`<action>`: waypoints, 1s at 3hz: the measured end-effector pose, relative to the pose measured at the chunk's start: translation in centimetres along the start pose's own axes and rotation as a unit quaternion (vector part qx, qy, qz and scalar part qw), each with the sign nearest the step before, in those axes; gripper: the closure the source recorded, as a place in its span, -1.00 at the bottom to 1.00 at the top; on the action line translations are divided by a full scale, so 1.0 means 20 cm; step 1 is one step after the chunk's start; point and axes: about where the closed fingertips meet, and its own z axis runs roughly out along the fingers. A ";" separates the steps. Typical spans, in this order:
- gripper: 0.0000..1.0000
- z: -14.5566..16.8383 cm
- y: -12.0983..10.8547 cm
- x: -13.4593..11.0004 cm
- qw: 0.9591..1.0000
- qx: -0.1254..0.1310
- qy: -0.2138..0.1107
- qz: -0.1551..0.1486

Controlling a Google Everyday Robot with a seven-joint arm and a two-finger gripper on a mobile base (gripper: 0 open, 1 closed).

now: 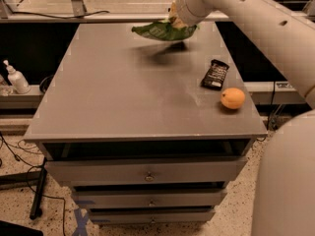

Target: Pick green rice chip bag

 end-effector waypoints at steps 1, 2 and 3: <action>1.00 -0.10 0.05 -0.10 0.998 -0.003 -0.051 0.038; 1.00 -0.12 0.06 -0.25 0.992 -0.003 -0.110 0.059; 1.00 -0.10 0.02 -0.42 0.982 0.007 -0.174 0.074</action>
Offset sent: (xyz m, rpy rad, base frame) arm -0.0742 0.0589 0.0033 0.3044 0.2011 0.1995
